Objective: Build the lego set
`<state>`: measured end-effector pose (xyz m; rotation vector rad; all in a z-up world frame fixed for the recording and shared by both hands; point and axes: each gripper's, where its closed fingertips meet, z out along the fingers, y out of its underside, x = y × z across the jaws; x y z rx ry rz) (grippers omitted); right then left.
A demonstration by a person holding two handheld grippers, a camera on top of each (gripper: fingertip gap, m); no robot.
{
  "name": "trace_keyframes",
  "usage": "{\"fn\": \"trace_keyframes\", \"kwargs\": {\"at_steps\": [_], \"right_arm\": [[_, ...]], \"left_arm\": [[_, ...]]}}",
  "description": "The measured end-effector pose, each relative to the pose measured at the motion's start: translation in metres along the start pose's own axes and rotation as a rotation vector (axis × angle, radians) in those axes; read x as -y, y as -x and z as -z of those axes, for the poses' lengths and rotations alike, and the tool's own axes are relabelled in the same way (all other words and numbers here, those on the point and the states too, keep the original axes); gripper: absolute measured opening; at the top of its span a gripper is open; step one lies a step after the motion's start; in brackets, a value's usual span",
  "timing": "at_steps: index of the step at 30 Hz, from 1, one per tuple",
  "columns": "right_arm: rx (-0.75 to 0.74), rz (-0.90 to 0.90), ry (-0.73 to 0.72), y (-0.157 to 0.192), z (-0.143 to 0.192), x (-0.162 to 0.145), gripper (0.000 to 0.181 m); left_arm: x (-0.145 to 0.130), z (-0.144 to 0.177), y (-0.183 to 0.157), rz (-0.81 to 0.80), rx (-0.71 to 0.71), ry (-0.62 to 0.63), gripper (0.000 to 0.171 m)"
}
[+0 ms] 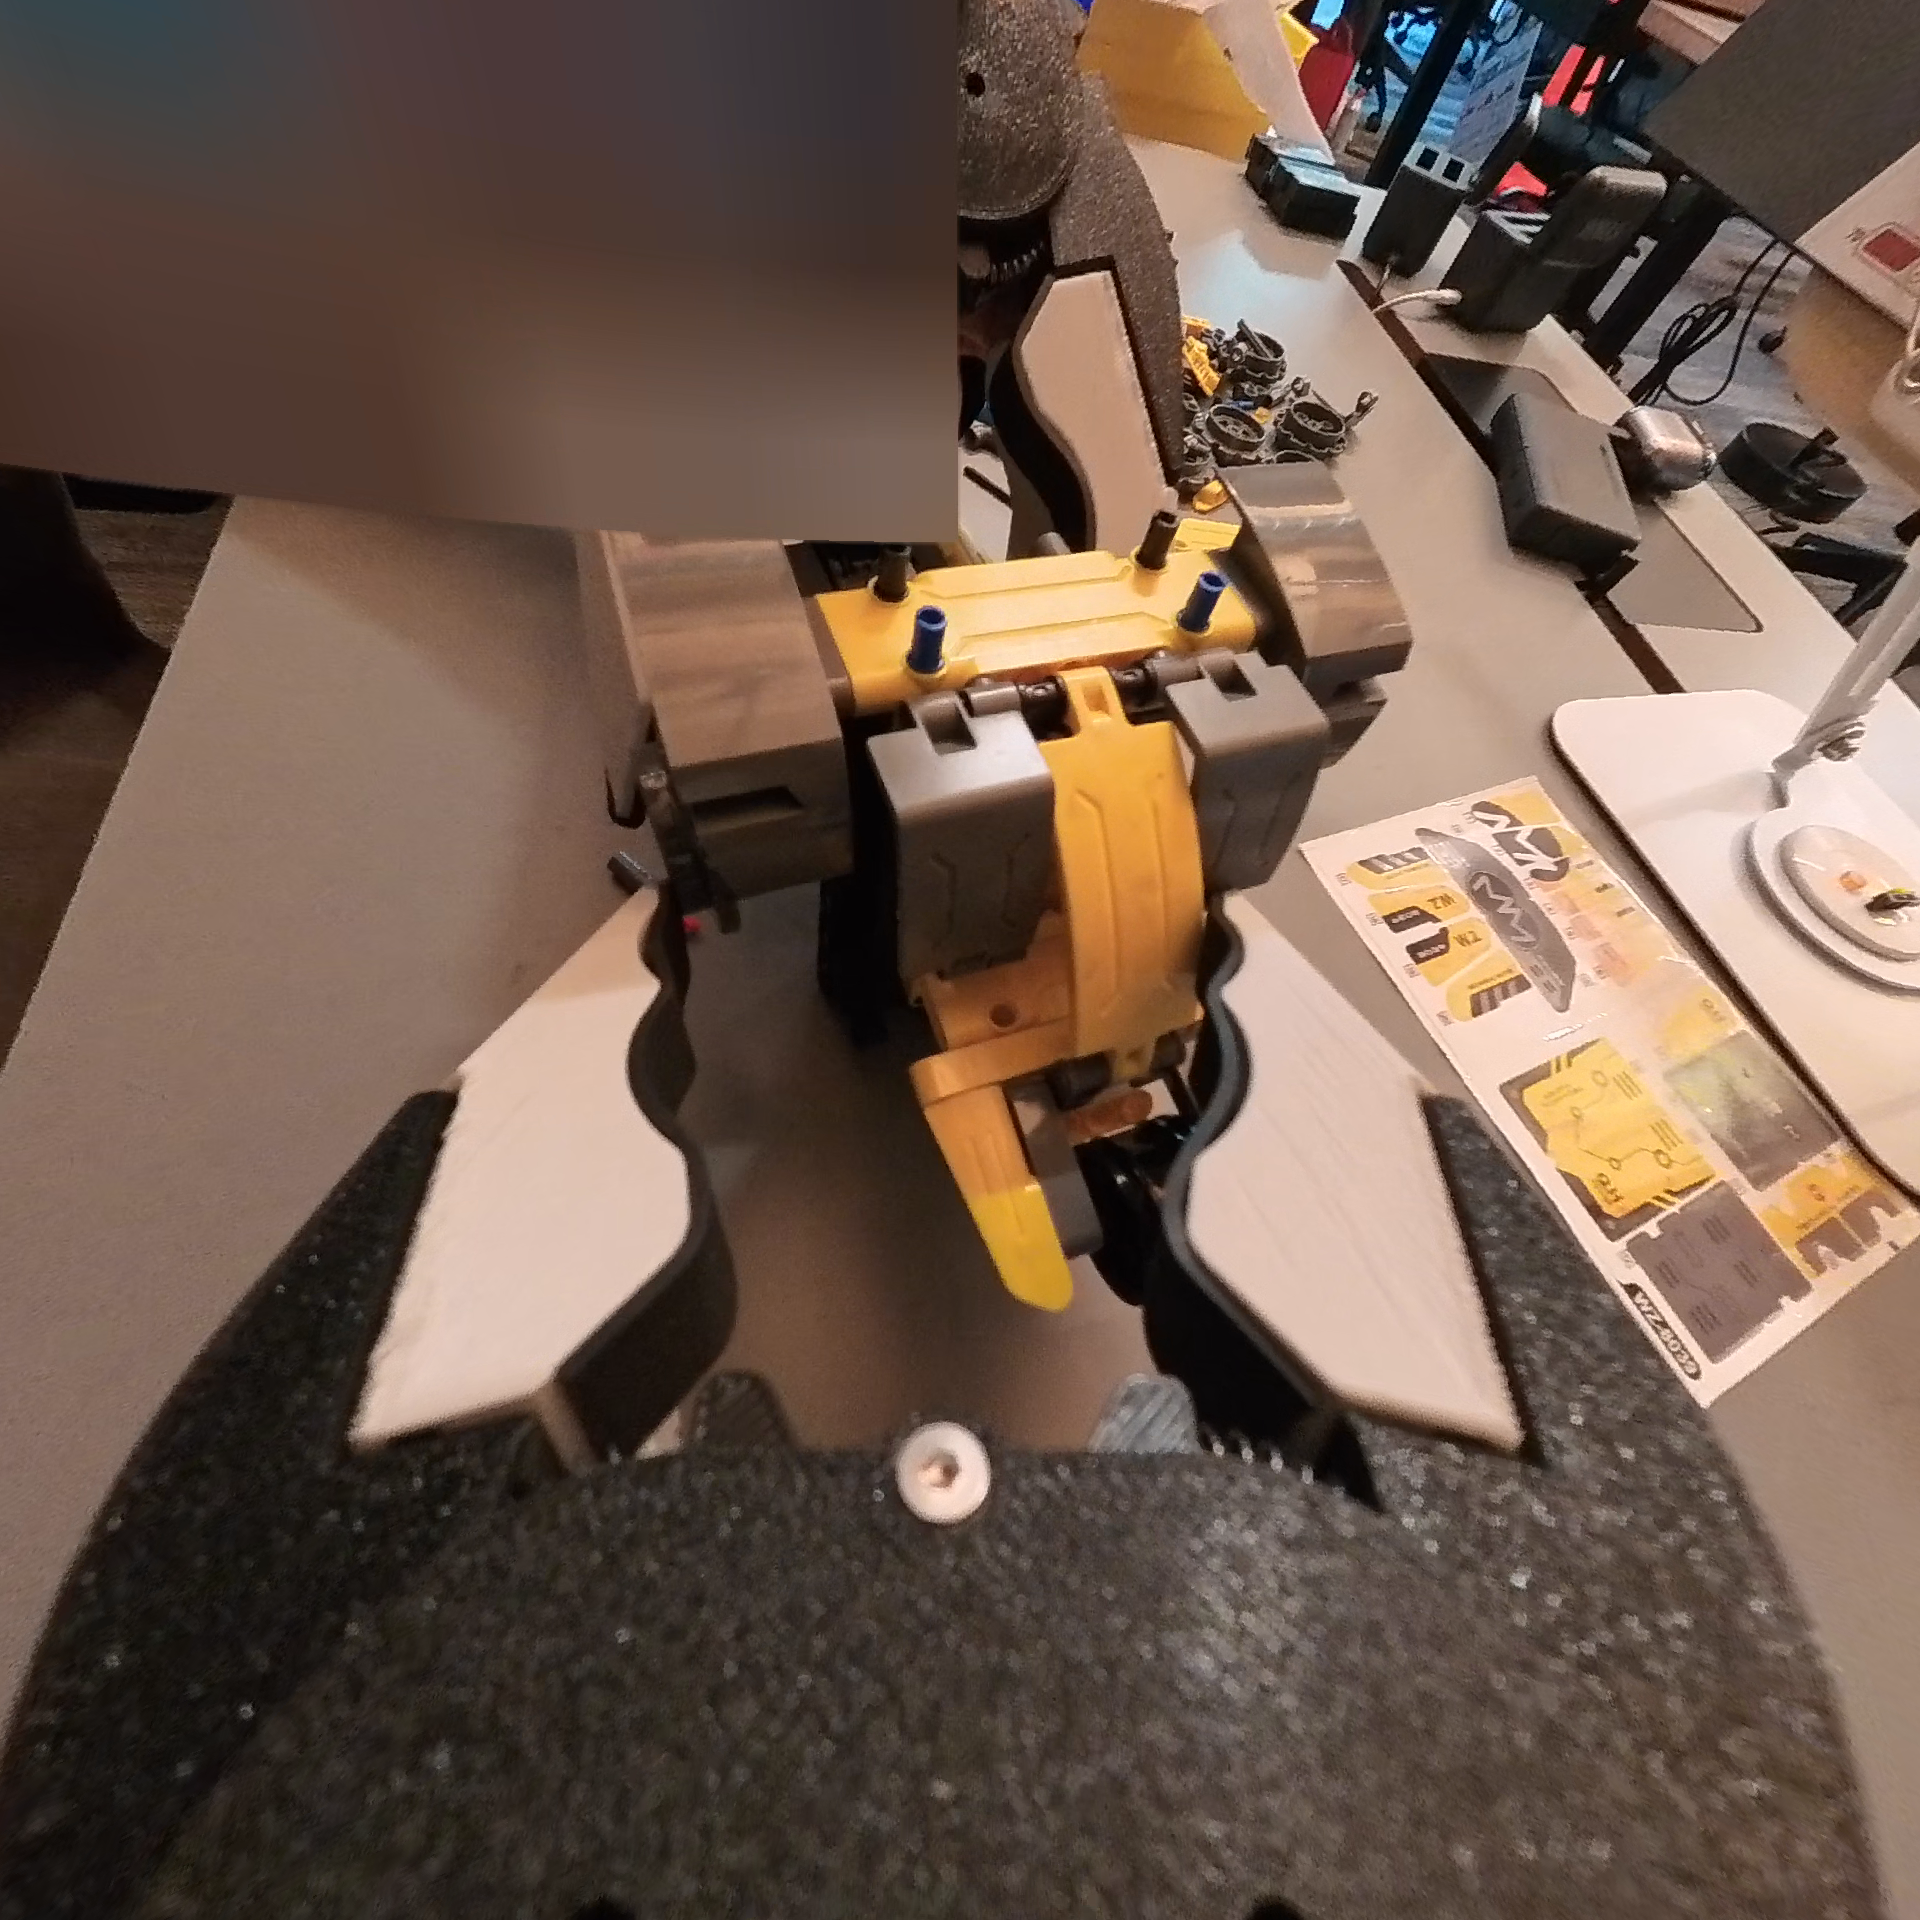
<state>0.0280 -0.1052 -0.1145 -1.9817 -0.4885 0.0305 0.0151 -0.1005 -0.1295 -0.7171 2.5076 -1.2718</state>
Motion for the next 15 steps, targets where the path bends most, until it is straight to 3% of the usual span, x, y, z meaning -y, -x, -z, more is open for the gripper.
{"fn": "trace_keyframes", "kwargs": {"at_steps": [15], "right_arm": [[-0.002,-0.006,0.016,-0.0007,-0.0004,0.0002,0.096]], "left_arm": [[-0.0008,0.0004,0.0008,-0.008,0.004,0.020,0.099]]}}
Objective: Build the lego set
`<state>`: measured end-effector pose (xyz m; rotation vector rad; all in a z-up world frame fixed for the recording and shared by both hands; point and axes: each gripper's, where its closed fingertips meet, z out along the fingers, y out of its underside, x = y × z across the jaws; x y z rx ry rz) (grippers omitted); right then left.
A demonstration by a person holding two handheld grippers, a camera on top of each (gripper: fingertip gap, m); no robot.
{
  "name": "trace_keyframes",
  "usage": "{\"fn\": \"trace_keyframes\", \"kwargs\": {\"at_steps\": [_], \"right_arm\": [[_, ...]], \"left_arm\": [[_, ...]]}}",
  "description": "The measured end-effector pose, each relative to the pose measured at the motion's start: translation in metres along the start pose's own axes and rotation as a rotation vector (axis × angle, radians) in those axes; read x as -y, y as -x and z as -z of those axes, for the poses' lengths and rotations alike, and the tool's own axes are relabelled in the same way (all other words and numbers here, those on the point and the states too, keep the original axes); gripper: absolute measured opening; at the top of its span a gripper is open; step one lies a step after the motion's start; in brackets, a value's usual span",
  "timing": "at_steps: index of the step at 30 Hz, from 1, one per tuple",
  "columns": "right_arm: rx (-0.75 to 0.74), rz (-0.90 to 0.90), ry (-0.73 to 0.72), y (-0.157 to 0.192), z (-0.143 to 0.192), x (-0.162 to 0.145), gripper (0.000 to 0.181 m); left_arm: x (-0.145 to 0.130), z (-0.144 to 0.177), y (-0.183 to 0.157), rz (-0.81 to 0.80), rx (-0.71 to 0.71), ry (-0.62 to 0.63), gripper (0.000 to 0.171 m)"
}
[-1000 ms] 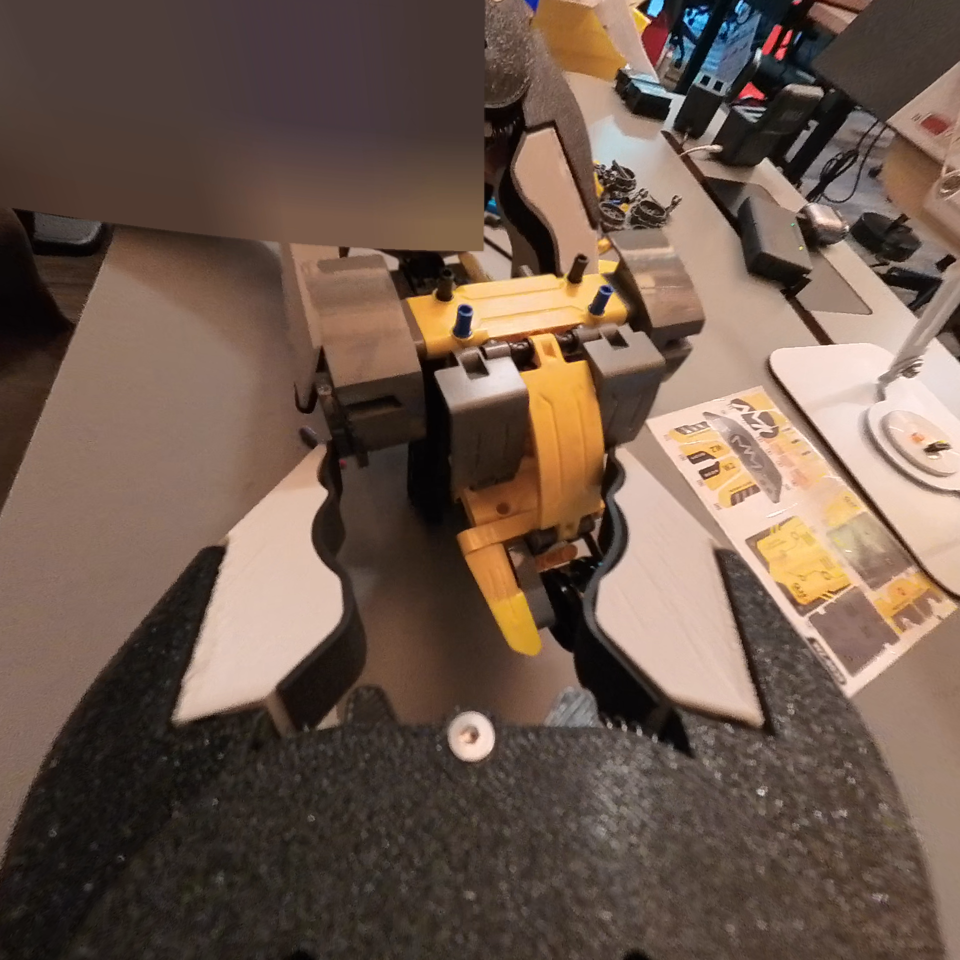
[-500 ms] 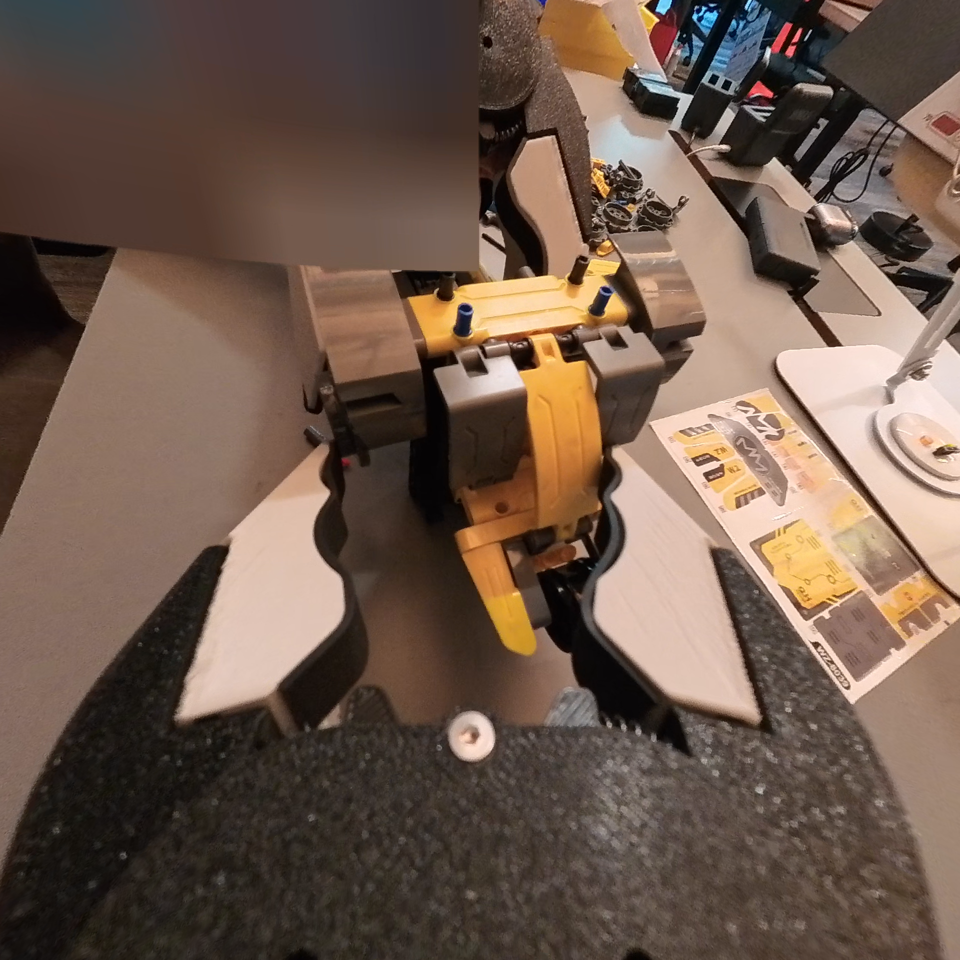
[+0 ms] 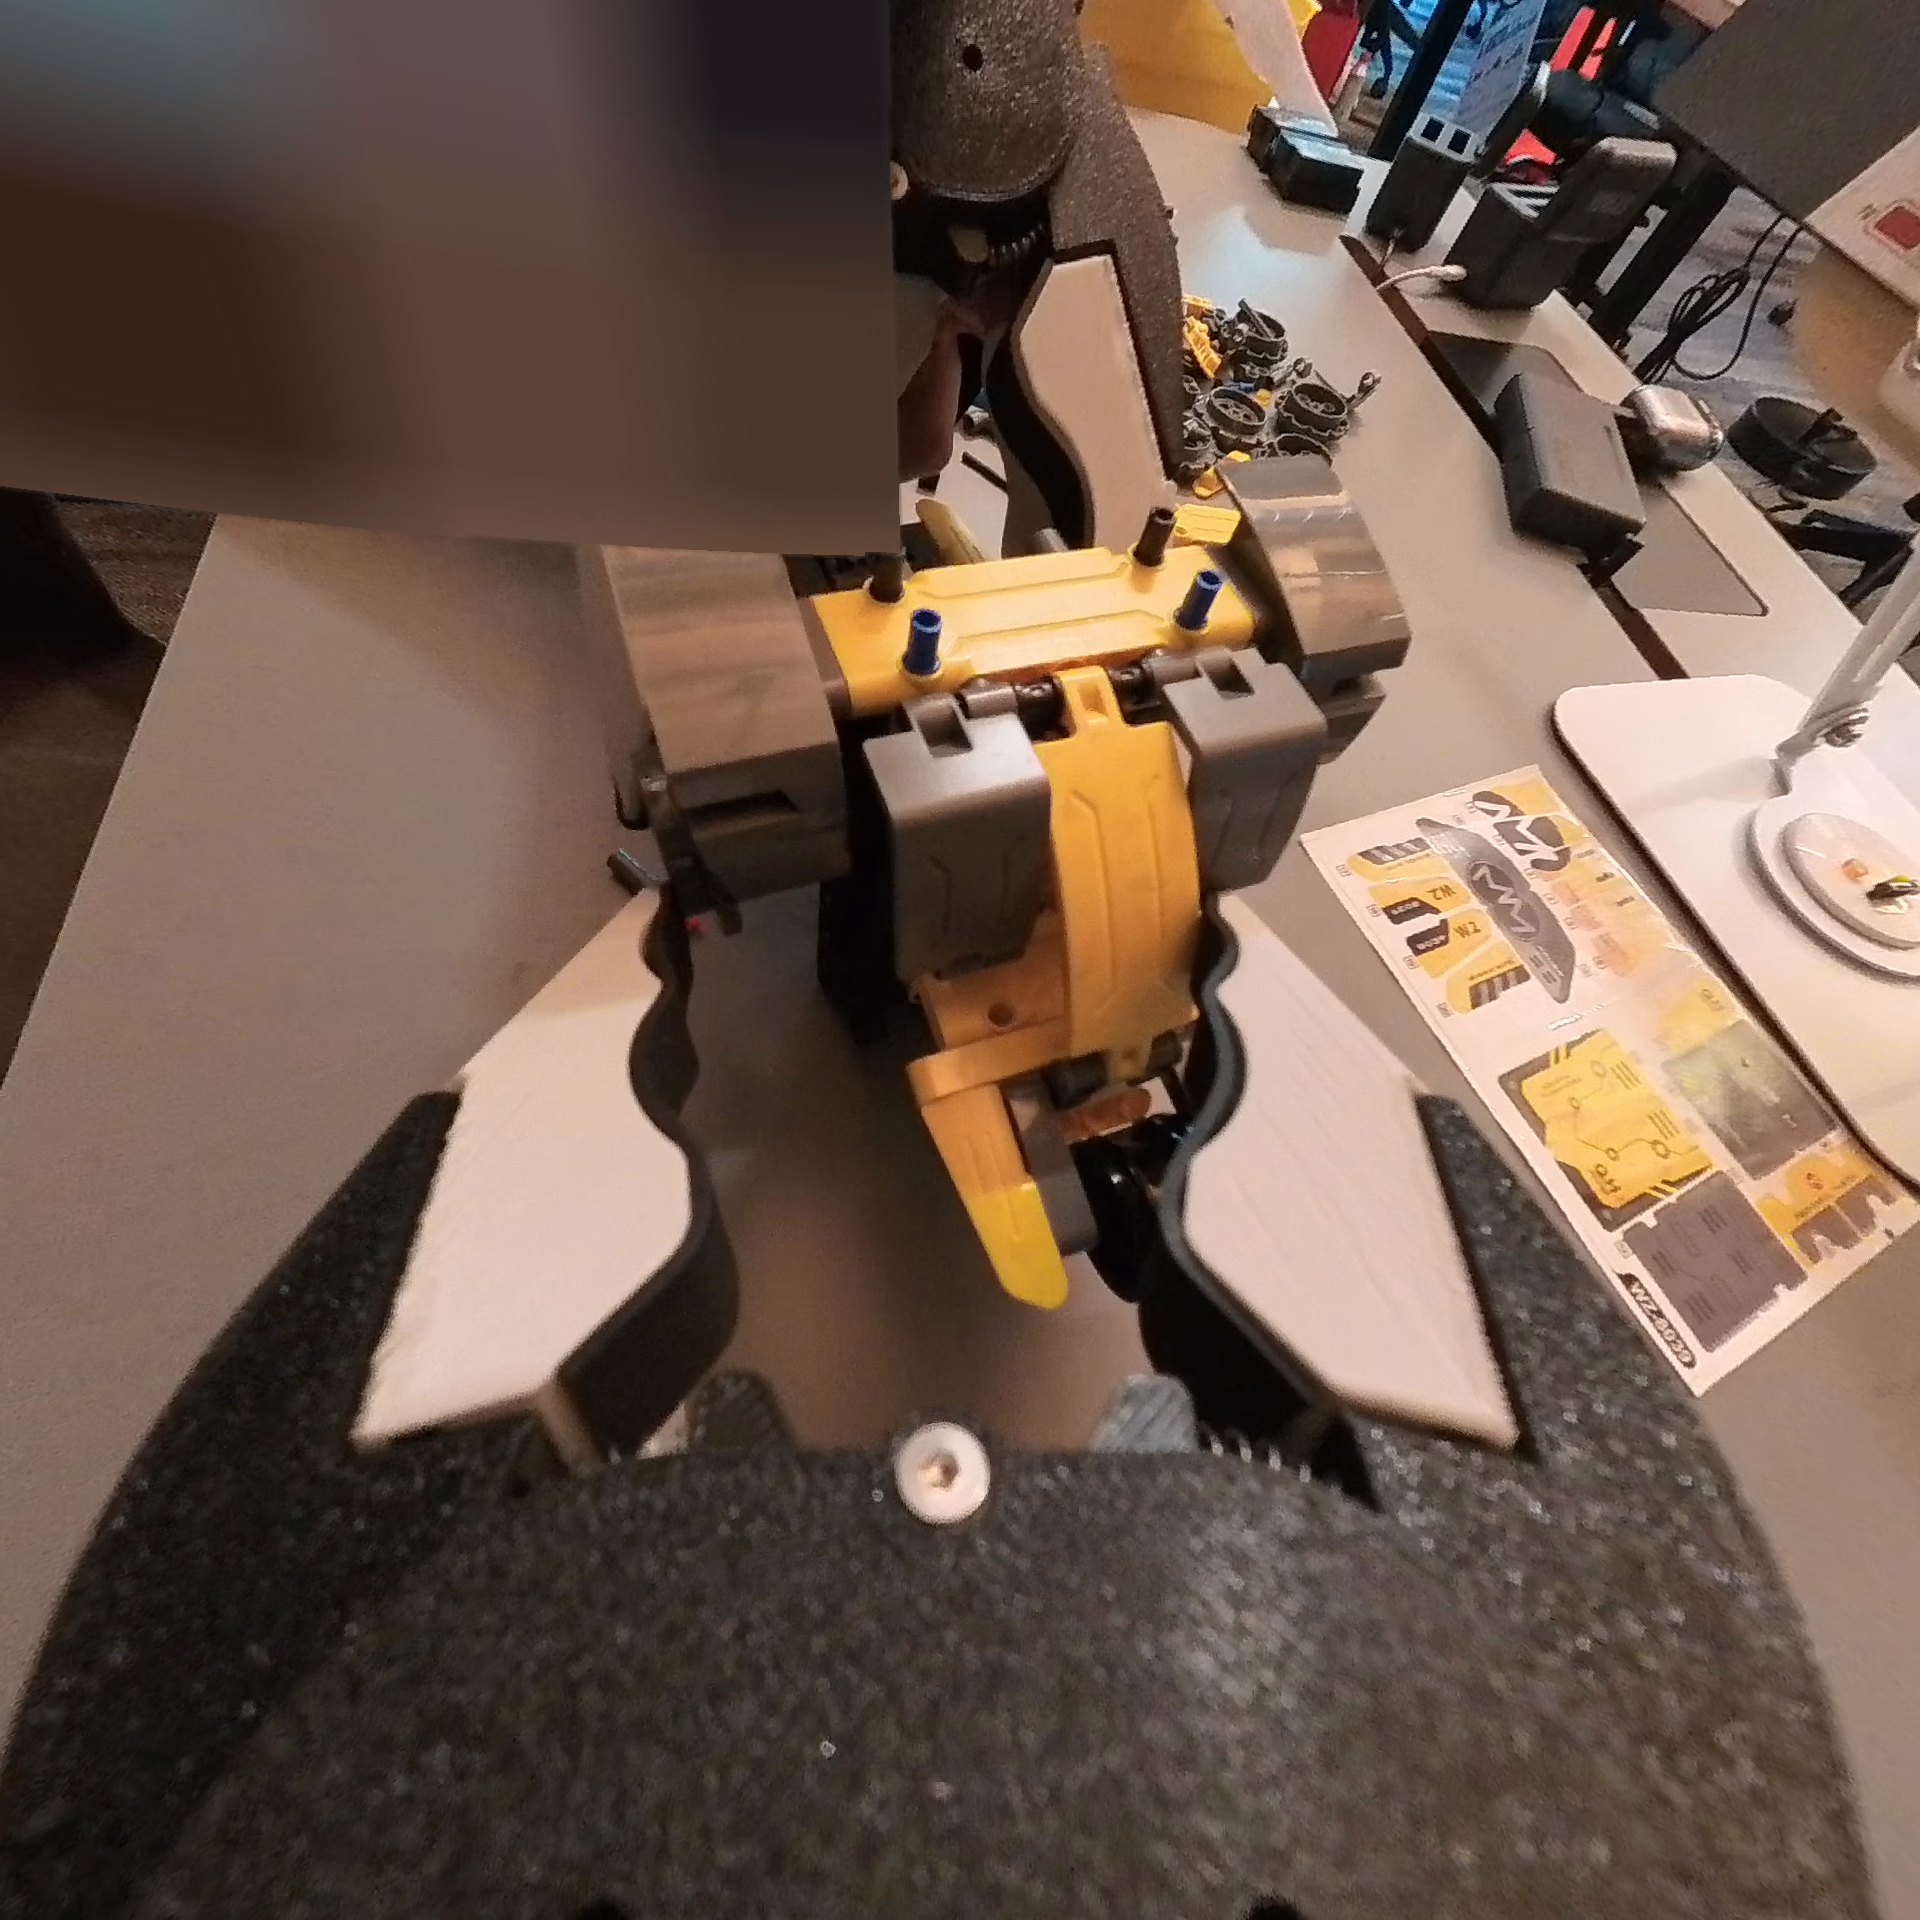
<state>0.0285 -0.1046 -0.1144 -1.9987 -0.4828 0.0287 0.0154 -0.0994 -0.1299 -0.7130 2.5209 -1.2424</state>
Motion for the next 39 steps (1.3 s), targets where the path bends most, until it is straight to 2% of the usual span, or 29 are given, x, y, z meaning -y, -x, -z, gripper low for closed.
{"fn": "trace_keyframes", "kwargs": {"at_steps": [11,12,30,39], "right_arm": [[-0.018,0.002,0.002,-0.004,-0.001,0.000,0.092],[-0.029,0.000,0.002,-0.006,-0.001,0.000,0.085],[-0.031,-0.011,-0.020,-0.006,-0.002,0.001,0.091],[-0.157,-0.039,-0.043,-0.032,0.014,-0.004,0.095]], "left_arm": [[0.000,0.001,0.002,-0.002,0.003,-0.001,0.097],[0.001,0.001,0.003,0.000,0.005,-0.009,0.090],[-0.001,0.003,0.004,0.007,0.011,-0.011,0.091],[-0.006,0.010,0.028,0.048,0.140,0.002,0.092]]}}
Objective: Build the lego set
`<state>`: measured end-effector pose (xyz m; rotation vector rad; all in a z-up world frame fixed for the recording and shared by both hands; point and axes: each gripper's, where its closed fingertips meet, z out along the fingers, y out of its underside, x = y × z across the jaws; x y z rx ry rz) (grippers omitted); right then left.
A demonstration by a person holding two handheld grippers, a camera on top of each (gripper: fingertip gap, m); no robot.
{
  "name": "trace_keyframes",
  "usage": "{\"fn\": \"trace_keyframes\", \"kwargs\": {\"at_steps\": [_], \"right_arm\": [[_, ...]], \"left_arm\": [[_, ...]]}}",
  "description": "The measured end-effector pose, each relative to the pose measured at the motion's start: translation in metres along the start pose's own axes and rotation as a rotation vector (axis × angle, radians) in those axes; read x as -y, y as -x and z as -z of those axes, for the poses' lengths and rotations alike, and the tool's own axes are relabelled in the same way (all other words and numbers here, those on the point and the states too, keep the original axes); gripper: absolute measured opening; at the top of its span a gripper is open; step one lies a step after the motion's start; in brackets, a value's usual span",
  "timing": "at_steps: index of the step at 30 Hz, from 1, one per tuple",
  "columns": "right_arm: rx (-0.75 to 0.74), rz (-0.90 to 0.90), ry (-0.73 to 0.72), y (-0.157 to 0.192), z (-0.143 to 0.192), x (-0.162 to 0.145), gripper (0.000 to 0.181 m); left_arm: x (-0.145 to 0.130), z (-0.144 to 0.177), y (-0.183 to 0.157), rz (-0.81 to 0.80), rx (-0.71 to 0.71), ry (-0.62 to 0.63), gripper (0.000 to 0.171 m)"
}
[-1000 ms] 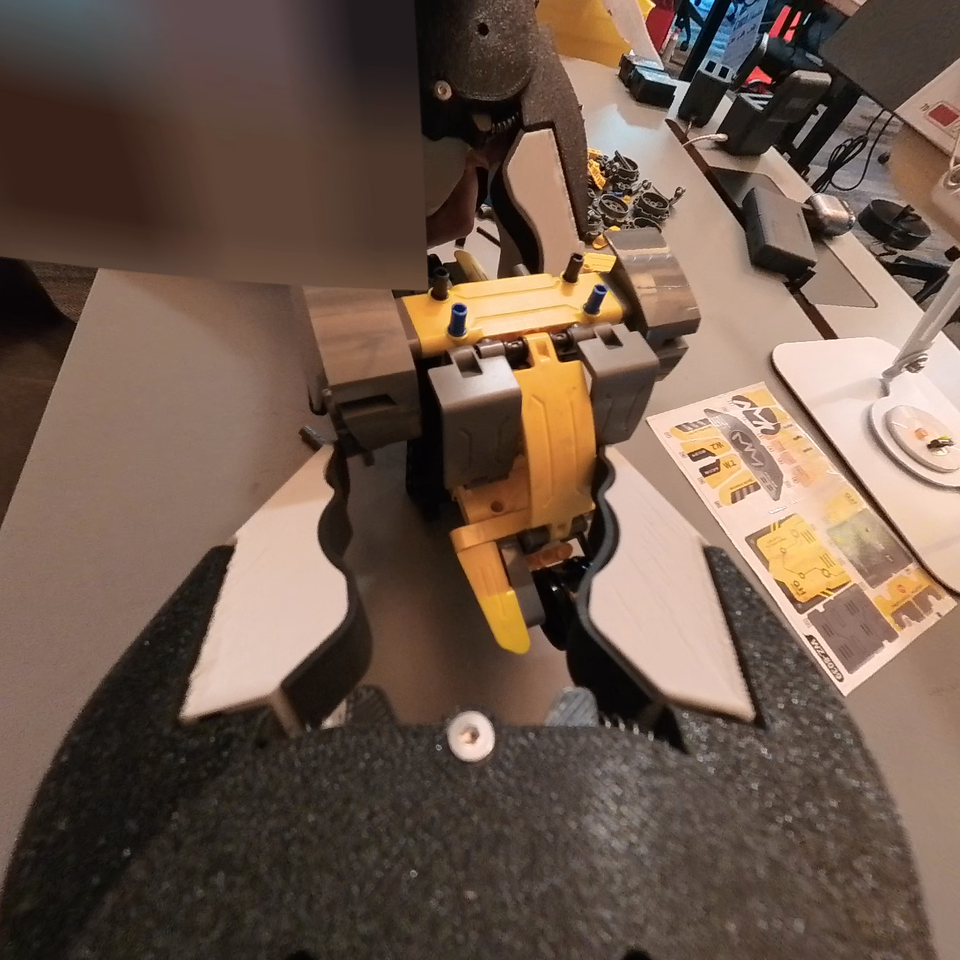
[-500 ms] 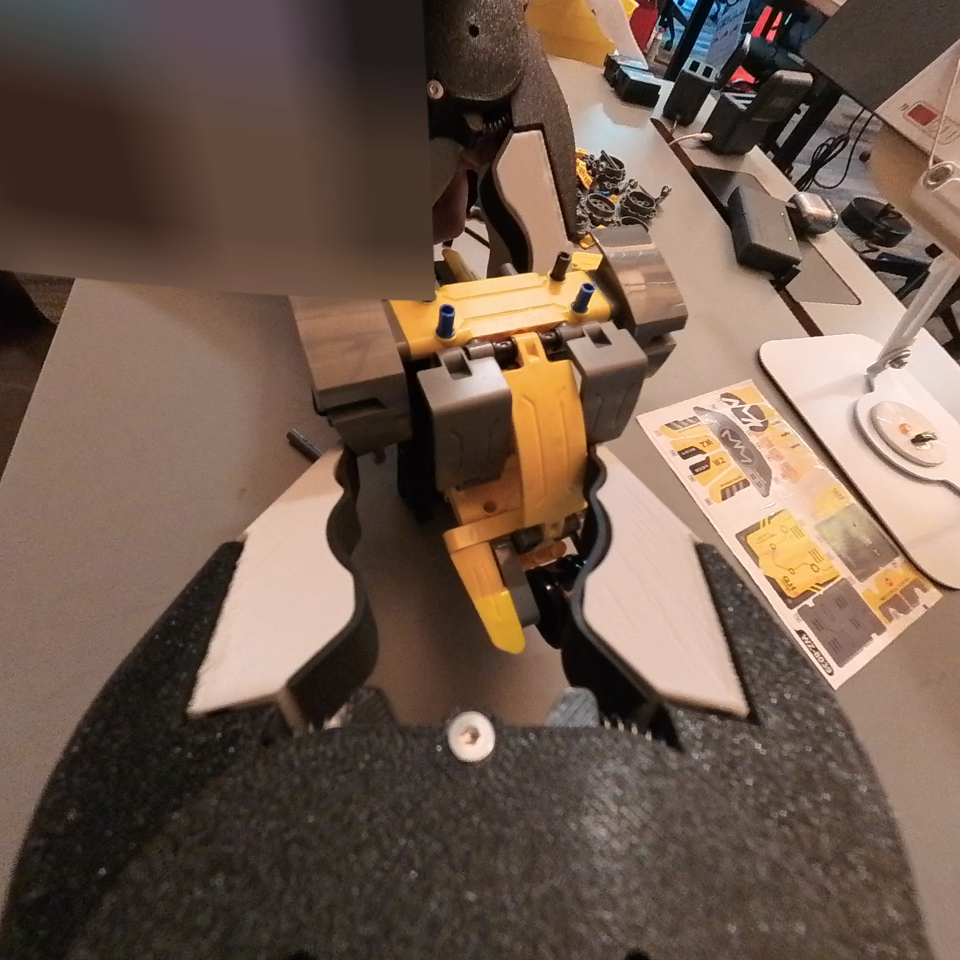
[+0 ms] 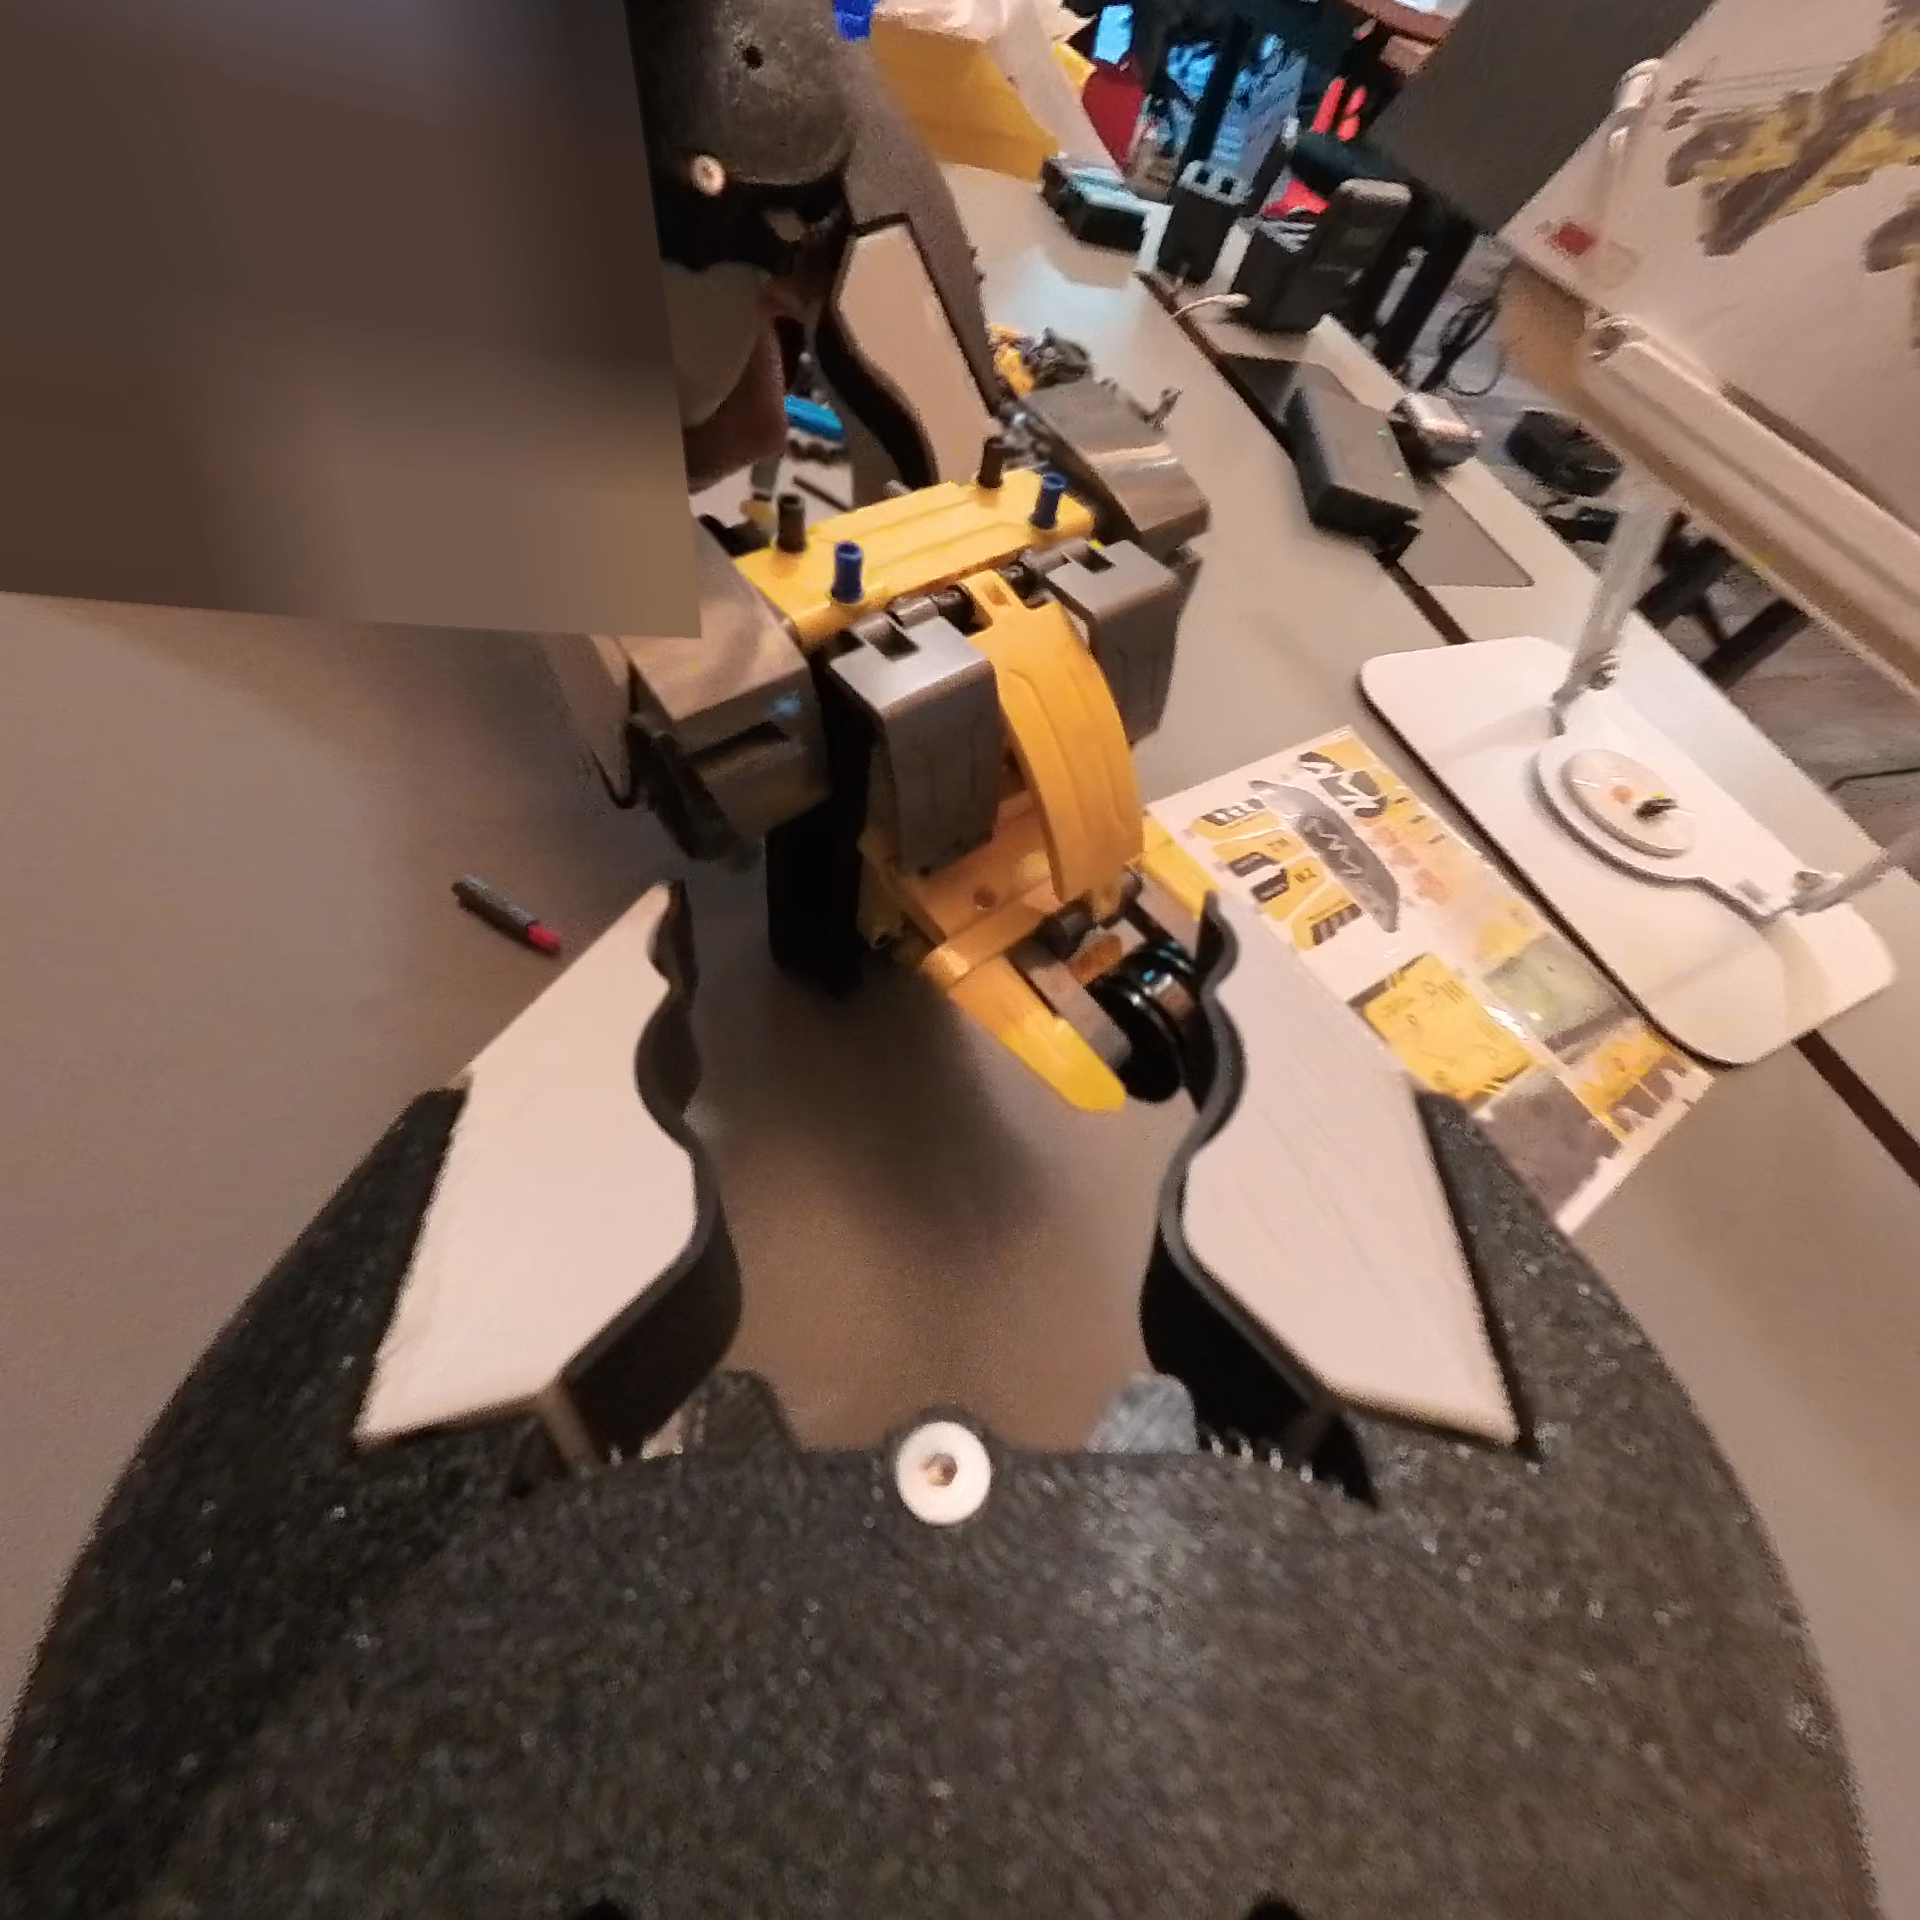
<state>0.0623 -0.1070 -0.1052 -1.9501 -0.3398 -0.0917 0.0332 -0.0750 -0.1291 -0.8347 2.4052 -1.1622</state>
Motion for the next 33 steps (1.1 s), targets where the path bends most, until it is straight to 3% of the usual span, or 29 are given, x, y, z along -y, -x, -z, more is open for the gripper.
{"fn": "trace_keyframes", "kwargs": {"at_steps": [5,9,14,17,21,26,33], "right_arm": [[-0.031,-0.067,-0.086,-0.010,0.008,0.012,0.088],[-0.014,-0.044,-0.052,-0.005,0.006,0.004,0.076],[0.246,0.008,-0.020,0.043,0.011,-0.001,0.046],[0.396,0.021,0.034,0.077,0.004,-0.009,0.046],[0.433,0.077,0.097,0.106,-0.021,-0.022,0.046],[0.359,0.004,0.186,0.105,-0.047,-0.031,0.044],[0.449,-0.097,0.243,0.119,-0.051,-0.033,0.037]], "left_arm": [[-0.004,0.003,0.012,0.035,0.050,0.007,0.093],[-0.004,0.003,0.013,0.037,0.052,0.011,0.093],[-0.004,0.003,0.014,0.050,0.057,0.006,0.093],[-0.004,0.003,0.016,0.067,0.064,0.006,0.093],[-0.004,0.002,0.020,0.078,0.090,0.010,0.093],[-0.004,0.001,0.023,0.088,0.110,0.011,0.094],[-0.005,0.001,0.034,0.113,0.162,0.002,0.094]]}}
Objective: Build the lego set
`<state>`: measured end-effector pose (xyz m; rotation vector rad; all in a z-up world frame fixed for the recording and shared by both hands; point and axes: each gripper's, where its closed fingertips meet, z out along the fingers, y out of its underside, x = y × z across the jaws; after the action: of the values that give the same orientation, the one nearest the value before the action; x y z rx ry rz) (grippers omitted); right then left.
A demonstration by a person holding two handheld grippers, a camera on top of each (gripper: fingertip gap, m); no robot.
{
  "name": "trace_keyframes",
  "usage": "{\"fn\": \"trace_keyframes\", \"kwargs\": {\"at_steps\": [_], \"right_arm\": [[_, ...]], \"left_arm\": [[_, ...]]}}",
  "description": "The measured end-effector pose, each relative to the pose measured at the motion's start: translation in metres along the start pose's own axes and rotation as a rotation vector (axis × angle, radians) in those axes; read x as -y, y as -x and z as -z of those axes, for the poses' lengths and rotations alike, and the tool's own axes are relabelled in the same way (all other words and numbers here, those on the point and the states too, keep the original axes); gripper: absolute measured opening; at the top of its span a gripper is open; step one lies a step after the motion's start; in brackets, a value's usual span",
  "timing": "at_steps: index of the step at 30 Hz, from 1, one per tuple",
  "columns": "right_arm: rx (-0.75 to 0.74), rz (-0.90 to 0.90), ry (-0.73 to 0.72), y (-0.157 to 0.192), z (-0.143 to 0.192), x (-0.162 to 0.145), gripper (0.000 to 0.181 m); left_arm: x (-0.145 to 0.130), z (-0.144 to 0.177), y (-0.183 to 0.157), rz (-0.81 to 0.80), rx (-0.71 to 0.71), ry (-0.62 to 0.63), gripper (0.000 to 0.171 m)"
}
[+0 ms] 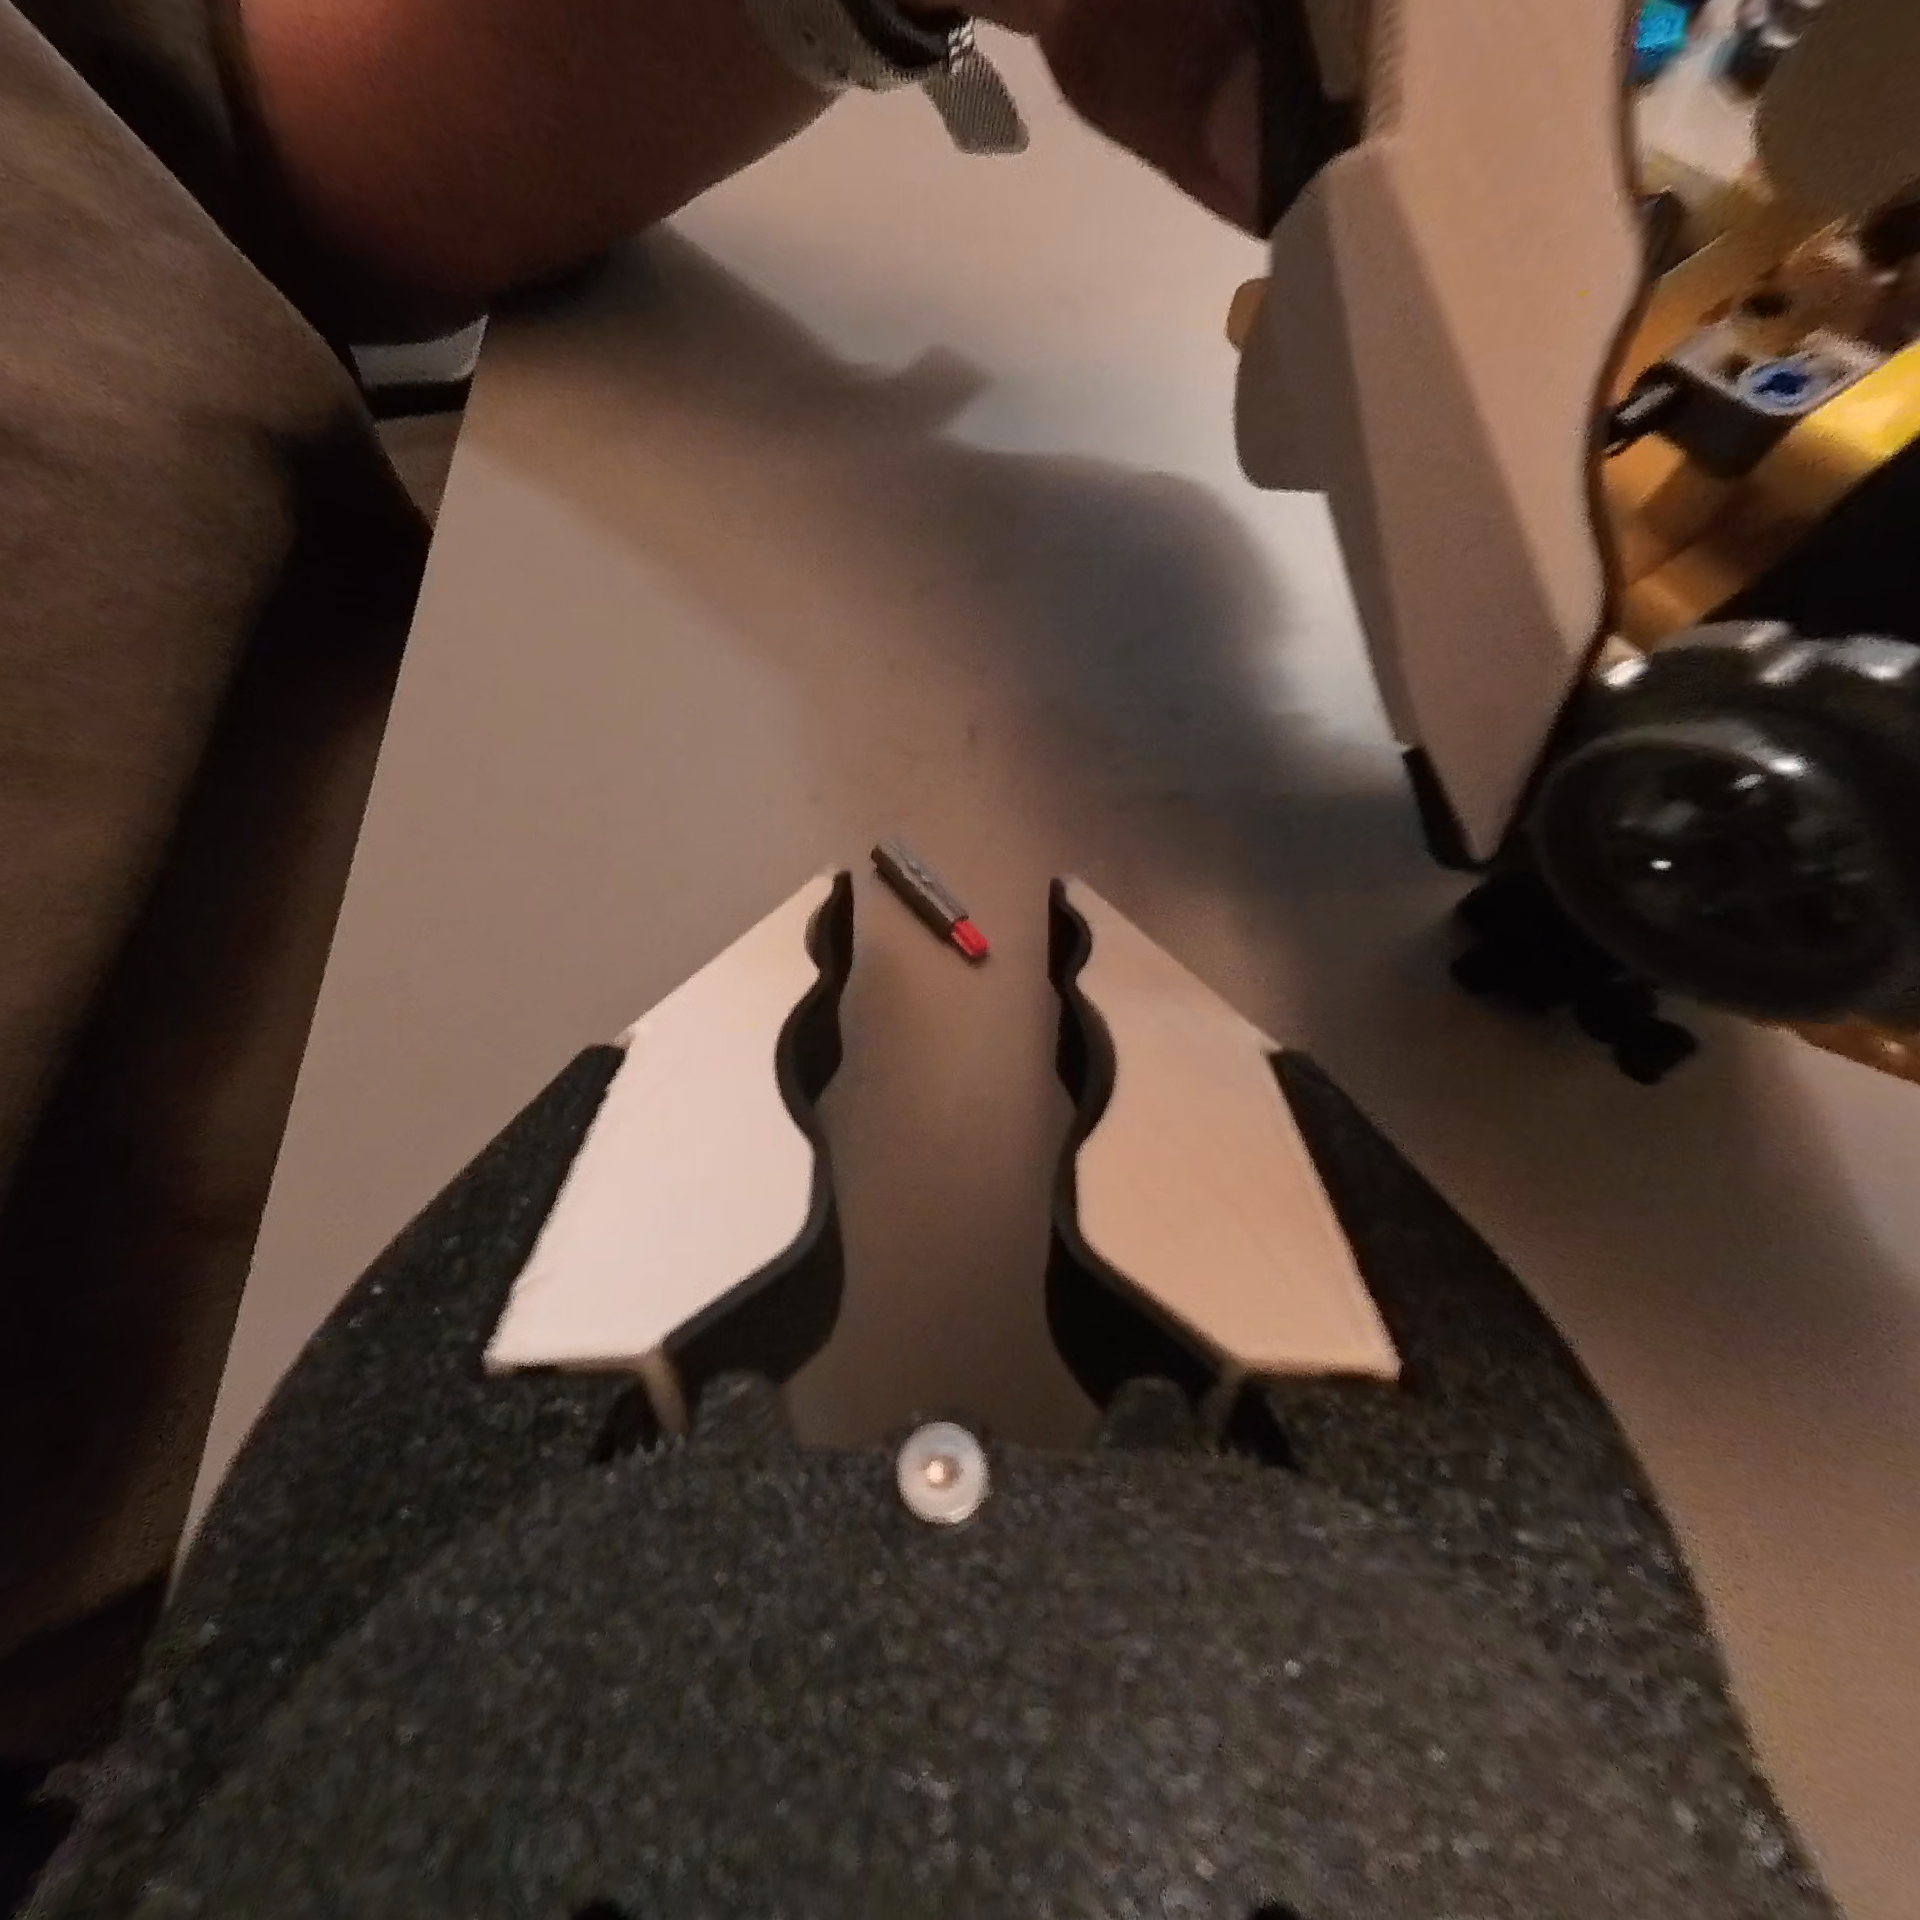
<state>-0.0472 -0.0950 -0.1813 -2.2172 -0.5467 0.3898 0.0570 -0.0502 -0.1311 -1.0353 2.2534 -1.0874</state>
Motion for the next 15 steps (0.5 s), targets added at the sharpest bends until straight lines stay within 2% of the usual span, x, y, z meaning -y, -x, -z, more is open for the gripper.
{"fn": "trace_keyframes", "kwargs": {"at_steps": [15], "right_arm": [[-0.083,0.021,0.066,-0.0084,-0.0052,-0.0086,0.007]], "left_arm": [[0.0002,-0.0017,0.0021,0.014,0.004,-0.015,0.094]]}}
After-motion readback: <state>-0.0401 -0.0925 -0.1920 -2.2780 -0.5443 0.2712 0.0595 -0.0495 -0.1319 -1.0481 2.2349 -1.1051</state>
